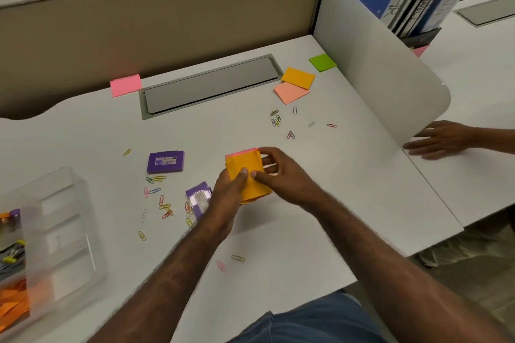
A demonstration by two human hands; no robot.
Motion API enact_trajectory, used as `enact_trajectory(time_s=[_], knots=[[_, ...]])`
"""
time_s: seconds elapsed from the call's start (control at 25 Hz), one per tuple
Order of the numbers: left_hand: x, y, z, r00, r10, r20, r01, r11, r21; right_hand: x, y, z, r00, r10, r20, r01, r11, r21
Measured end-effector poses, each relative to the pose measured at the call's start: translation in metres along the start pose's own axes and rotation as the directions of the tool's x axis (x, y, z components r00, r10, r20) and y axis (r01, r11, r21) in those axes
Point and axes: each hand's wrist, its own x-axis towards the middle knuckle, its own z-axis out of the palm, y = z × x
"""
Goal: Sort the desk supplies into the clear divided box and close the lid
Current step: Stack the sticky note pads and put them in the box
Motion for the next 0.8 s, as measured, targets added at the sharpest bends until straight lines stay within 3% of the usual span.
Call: enact_trajectory(time_s=[0.24, 0.4, 0.6, 0.8], knots=[[0.043, 0.018, 0.023, 0.993, -0.107, -0.038, 0.107, 0.994, -0.002, 0.097, 0.008, -0.101, 0.962, 0.004, -0.274, -0.024, 0.997, -0.067], [0.068, 0.023, 0.042, 0.988, -0.150, -0.045, 0.150, 0.988, -0.023, 0.170, 0.023, -0.149, 0.910, -0.018, -0.414, -0.088, 0.968, -0.236], [0.082, 0.023, 0.055, 0.983, -0.182, -0.035, 0.181, 0.982, -0.046, 0.252, 0.033, -0.185, 0.917, -0.108, -0.385, -0.108, 0.860, -0.499], [0.092, 0.019, 0.057, 0.979, -0.198, -0.048, 0.195, 0.979, -0.060, 0.285, 0.046, -0.190, 0.936, -0.044, -0.349, -0.246, 0.630, -0.737]])
